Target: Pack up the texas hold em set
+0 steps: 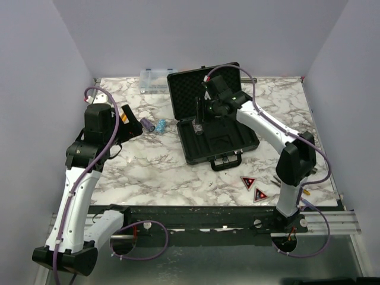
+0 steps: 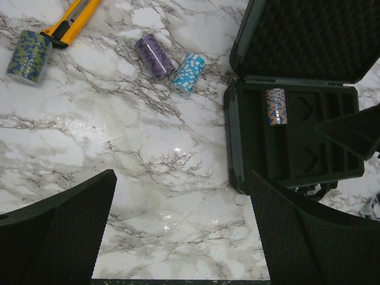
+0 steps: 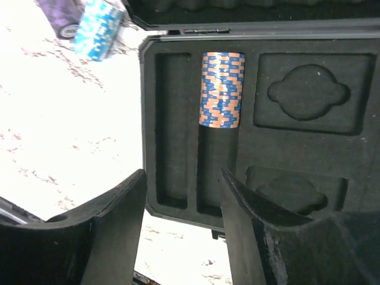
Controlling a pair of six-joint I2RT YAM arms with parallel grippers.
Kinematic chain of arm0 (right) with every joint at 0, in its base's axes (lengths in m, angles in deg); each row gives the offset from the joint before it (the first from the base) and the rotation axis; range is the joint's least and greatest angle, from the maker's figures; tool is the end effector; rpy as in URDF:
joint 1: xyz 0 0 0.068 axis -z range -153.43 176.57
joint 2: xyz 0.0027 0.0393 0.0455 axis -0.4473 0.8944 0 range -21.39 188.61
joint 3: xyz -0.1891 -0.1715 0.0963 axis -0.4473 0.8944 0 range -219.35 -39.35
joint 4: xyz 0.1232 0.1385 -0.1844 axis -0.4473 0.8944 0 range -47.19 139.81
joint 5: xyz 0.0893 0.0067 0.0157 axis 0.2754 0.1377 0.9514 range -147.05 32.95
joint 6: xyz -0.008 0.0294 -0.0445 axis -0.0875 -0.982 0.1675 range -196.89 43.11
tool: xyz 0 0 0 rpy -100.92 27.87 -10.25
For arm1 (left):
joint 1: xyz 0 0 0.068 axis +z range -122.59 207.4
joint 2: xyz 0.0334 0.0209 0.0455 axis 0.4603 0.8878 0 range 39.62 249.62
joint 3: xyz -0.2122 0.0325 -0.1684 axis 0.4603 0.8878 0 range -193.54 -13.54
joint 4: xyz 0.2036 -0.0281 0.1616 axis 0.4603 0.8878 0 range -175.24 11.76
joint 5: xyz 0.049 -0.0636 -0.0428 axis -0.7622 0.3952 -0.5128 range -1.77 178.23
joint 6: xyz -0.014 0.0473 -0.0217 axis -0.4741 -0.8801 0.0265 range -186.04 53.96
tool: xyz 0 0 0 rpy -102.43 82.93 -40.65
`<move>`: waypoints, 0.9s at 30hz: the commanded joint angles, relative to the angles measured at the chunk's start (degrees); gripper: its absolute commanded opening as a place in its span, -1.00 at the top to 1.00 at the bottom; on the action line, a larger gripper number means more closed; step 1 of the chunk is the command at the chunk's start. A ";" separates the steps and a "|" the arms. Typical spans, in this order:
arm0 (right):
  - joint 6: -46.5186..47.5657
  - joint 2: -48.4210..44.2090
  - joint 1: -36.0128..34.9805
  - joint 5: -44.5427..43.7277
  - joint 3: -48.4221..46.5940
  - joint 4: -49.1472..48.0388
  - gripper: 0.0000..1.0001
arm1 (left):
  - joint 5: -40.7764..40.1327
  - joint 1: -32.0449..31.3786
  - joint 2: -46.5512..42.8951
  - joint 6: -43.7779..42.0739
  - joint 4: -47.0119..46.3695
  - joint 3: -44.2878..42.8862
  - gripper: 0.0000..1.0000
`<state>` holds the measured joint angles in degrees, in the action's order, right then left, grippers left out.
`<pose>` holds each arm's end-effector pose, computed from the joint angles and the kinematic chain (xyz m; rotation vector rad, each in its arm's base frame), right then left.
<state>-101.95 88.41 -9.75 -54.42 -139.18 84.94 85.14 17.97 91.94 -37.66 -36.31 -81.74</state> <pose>0.3443 0.2550 0.2921 -0.2702 2.5365 0.4972 0.1677 -0.0260 0.3875 -0.3875 2.1295 -0.3252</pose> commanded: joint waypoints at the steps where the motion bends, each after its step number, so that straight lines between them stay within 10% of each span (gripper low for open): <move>1: -0.03 -5.32 0.08 1.01 1.66 0.76 -0.15 | -1.39 0.62 2.59 1.34 1.18 -4.09 -0.84; 27: -4.37 -27.48 0.02 -7.94 18.73 -1.26 -0.86 | 10.09 8.90 20.19 5.05 -7.03 -2.57 -0.91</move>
<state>-104.13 63.17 -9.75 -59.53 -122.07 83.62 93.60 26.63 108.20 -35.17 -42.76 -84.71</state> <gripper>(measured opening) 0.928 0.965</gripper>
